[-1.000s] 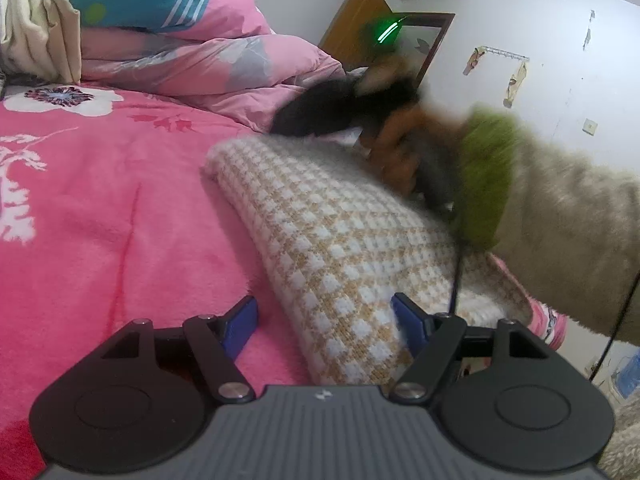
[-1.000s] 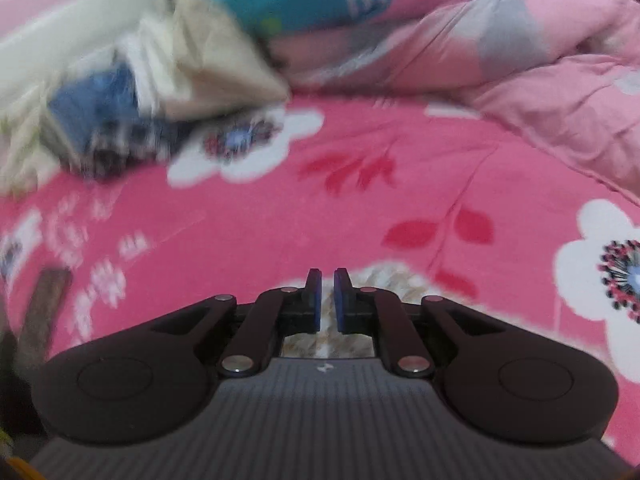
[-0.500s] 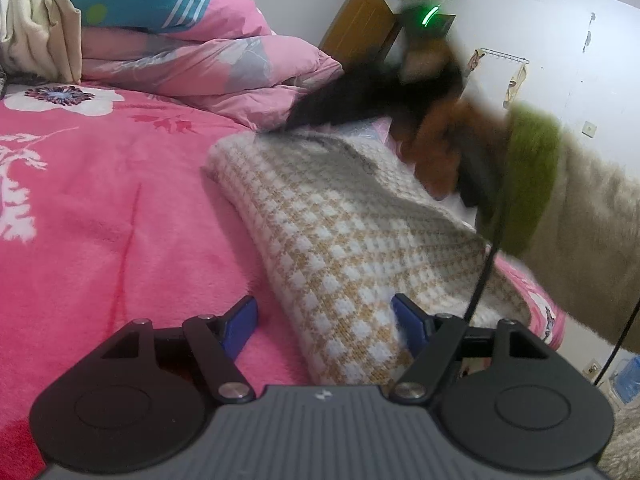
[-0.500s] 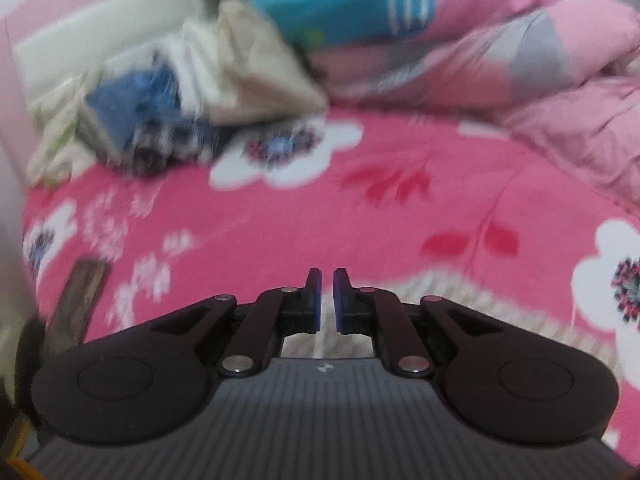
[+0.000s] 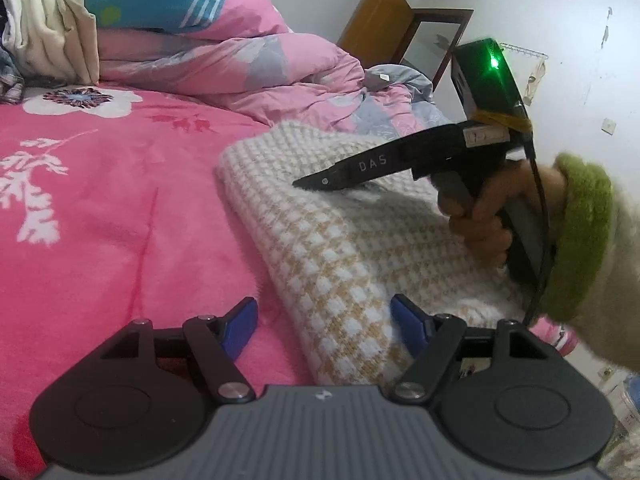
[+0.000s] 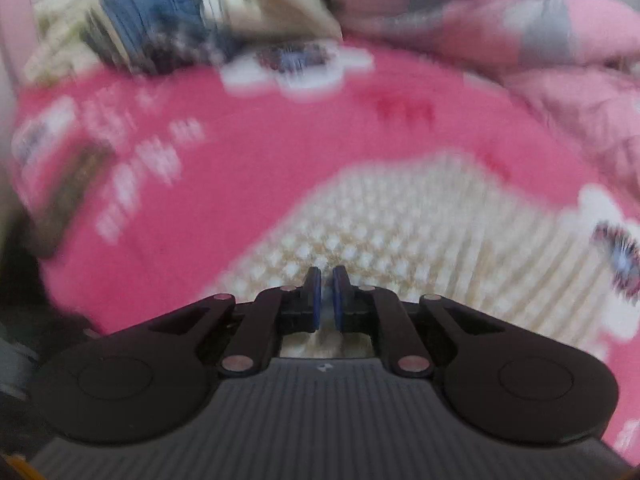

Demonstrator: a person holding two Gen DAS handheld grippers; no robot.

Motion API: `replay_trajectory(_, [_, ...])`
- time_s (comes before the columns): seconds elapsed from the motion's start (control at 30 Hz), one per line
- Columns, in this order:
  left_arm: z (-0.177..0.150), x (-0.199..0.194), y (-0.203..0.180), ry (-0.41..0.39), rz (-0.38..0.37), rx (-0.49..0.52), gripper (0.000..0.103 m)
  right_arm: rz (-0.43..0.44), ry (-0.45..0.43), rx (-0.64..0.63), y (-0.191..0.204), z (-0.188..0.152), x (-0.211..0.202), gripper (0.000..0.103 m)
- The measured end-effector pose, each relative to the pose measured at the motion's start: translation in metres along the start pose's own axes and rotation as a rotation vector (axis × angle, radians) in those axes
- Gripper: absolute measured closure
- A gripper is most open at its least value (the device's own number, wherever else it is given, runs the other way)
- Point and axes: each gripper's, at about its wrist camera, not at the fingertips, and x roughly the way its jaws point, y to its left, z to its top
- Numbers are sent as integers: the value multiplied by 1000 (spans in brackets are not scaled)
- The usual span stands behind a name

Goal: Fold clothes

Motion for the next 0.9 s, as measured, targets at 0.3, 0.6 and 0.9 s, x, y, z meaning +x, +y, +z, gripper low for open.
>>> replay_trajectory(0.3, [2, -4, -7, 7, 31, 29, 30, 61, -6, 2, 21, -2, -52, 99])
replay_trajectory(0.6, [1, -8, -10, 16, 38, 59, 30, 63, -33, 31, 27, -24, -71, 98])
replay_trajectory(0.9, [0, -9, -11, 16, 40, 69, 30, 67, -45, 108, 21, -47, -71, 99])
